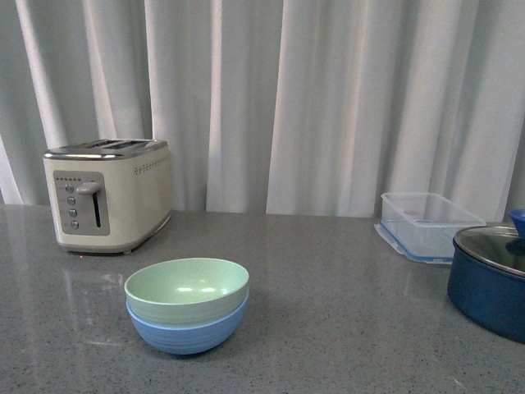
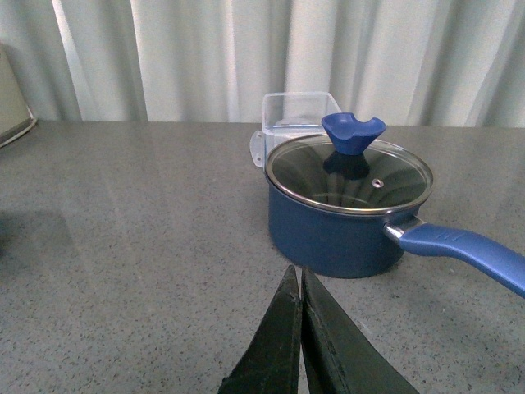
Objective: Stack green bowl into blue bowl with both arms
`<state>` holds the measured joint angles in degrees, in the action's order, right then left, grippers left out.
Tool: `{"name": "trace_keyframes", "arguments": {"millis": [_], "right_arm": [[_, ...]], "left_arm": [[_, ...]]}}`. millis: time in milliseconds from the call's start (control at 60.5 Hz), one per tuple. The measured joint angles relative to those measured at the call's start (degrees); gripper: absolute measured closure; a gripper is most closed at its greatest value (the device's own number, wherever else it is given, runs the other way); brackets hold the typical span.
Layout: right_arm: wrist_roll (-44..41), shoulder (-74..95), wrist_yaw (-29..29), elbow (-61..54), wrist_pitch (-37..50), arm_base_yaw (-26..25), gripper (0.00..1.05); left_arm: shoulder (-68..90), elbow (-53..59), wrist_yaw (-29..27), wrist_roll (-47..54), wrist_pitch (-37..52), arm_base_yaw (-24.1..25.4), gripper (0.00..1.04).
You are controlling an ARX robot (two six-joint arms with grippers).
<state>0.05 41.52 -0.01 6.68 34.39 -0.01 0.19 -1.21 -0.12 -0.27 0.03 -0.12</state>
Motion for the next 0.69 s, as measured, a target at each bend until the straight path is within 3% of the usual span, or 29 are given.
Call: {"name": "trace_keyframes", "arguments": {"millis": [694], "right_arm": [[0.0, -20.8, 0.0, -6.4, -13.5, 0.0, 1.04]], "left_arm": [[0.0, 0.0, 0.0, 0.0, 0.0, 0.0, 0.07]]}}
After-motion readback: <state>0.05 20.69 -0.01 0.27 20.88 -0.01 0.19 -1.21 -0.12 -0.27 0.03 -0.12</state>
